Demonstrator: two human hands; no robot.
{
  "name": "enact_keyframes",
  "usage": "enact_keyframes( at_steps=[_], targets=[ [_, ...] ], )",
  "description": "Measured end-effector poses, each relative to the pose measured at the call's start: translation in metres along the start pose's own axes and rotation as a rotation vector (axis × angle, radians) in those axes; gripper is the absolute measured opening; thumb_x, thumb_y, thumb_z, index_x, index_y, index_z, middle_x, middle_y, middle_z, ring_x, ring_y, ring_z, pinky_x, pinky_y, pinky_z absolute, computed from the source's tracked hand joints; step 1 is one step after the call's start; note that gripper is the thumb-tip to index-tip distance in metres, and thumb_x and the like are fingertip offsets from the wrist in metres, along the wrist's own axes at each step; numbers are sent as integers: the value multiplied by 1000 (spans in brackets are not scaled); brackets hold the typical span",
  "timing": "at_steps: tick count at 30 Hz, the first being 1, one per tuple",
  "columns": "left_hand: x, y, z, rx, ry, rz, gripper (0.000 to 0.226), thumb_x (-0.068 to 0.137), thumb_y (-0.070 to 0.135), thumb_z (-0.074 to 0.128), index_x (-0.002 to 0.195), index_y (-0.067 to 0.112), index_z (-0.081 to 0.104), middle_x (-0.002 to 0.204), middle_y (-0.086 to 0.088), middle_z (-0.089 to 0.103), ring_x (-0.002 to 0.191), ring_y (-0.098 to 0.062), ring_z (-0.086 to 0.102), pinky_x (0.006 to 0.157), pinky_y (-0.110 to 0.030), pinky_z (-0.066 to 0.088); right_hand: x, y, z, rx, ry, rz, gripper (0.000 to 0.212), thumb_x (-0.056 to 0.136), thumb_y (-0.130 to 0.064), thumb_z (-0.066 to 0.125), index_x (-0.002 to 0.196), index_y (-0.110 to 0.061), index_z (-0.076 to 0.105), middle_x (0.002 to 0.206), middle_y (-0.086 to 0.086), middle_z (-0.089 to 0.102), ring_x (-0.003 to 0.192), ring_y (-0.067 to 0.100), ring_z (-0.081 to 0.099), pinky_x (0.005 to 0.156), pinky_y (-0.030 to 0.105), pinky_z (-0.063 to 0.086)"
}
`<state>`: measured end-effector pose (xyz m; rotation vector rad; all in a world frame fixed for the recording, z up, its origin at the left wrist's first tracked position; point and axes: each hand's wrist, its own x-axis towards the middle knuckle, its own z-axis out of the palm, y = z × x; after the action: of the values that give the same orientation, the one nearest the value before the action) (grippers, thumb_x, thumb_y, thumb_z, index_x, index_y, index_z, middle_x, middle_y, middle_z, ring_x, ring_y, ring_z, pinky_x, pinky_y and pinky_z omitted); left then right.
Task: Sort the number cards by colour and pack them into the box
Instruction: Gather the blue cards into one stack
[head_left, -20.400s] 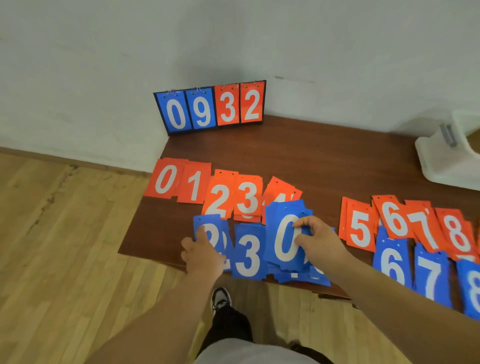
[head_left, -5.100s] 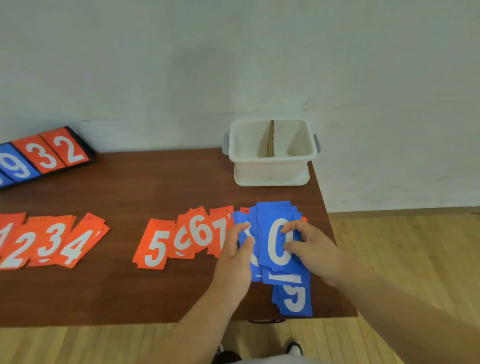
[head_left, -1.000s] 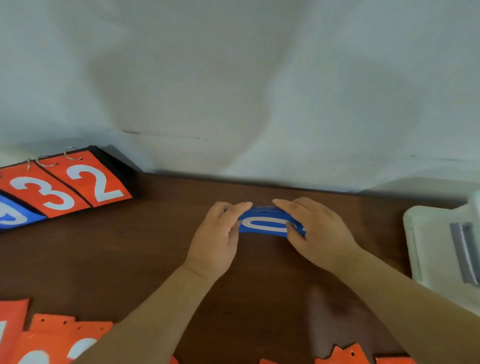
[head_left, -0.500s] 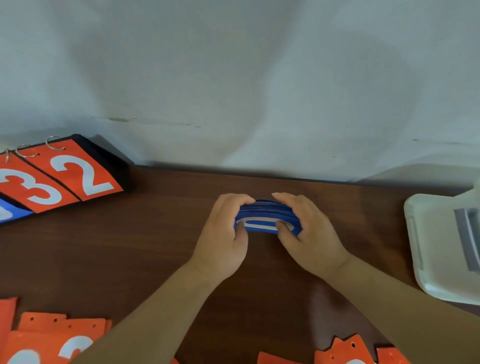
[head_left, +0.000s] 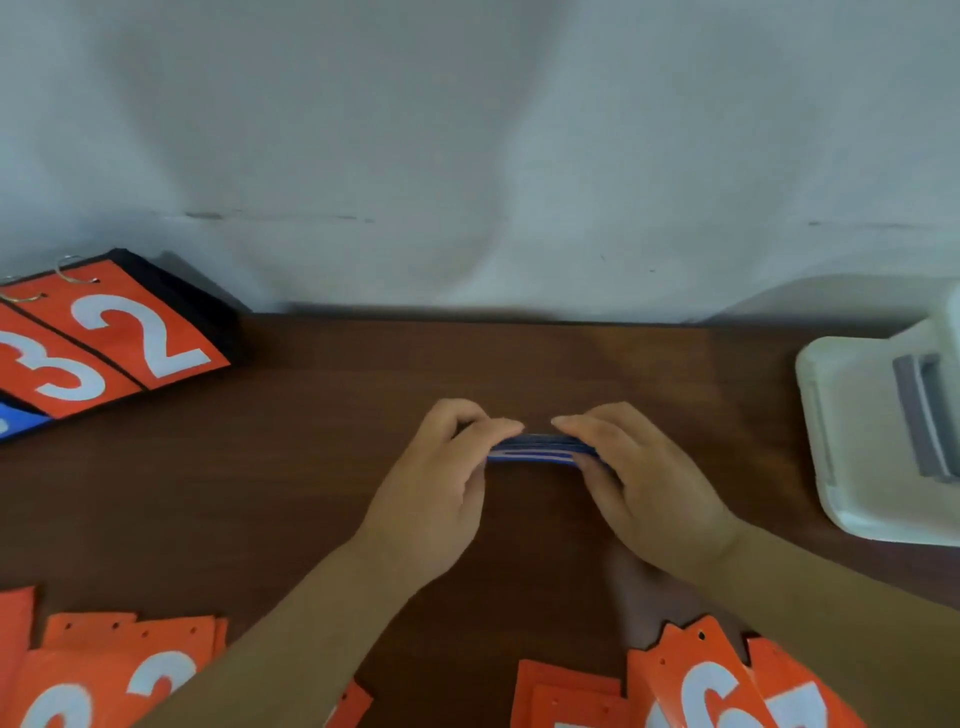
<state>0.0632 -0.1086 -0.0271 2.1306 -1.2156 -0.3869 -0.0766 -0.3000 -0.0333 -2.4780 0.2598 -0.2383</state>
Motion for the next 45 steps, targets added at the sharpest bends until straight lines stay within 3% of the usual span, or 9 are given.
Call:
enact_keyframes(
  at_steps=[10,12,14,18,27,34,38,42,45],
  targets=[
    [15,4,14,-64,-71,-314,42,103,20,51,141,37,44,131,25,46,117,15,37,92,2,29,14,-1,10,20,-78,170,43,100,-21,55,142,-28,48,123,-11,56,103,1,55,87,16,50],
    [13,17,2,-186,-40,-358,48,102,22,54,140,47,40,132,31,48,120,9,46,97,-8,39,13,-9,-3,92,-56,211,42,99,-20,57,139,-31,49,125,-22,52,109,-14,47,92,0,35],
    [10,36,-16,-335,35,-375,50,100,18,59,133,52,41,117,31,55,100,-3,62,81,-22,54,11,-22,-24,186,-30,237,37,98,-19,59,129,-37,50,116,-36,50,109,-20,46,89,-4,32],
    [2,81,-44,-402,133,-326,50,90,13,61,122,51,49,100,21,62,79,-11,65,68,-36,57,-5,-52,-67,363,32,251,33,93,-13,63,100,-43,51,105,-22,57,91,4,58,74,11,43],
    [-11,208,-56,-428,127,-237,49,75,10,46,110,44,56,83,1,62,53,-28,54,50,-43,53,-80,-74,-172,449,92,222,25,89,-5,57,87,-30,51,76,-11,53,67,8,50,62,20,40],
    [0,287,-39,-438,9,-147,48,66,11,43,102,38,61,87,7,66,67,-16,57,60,-28,44,-133,-60,-269,496,-145,171,12,79,-21,66,86,-31,65,86,5,65,80,28,60,73,42,49],
    [15,329,-19,-445,12,-86,47,66,10,43,103,30,63,87,9,66,70,-14,58,62,-28,47,-151,-55,-300,444,-302,147,22,90,-12,62,91,-34,66,79,10,57,65,19,51,62,36,44],
    [29,344,6,-491,107,-124,49,70,13,45,110,37,61,70,10,60,57,-12,49,54,-28,41,-166,-36,-307,528,-283,246,19,88,-13,57,89,-31,63,77,14,50,65,21,46,59,35,38],
    [43,337,29,-512,203,-195,47,78,24,57,117,50,55,84,10,63,66,-15,59,62,-34,51,-165,-9,-303,663,-123,432,16,76,-16,55,83,-28,63,80,14,52,70,25,46,64,38,36]
  ],
)
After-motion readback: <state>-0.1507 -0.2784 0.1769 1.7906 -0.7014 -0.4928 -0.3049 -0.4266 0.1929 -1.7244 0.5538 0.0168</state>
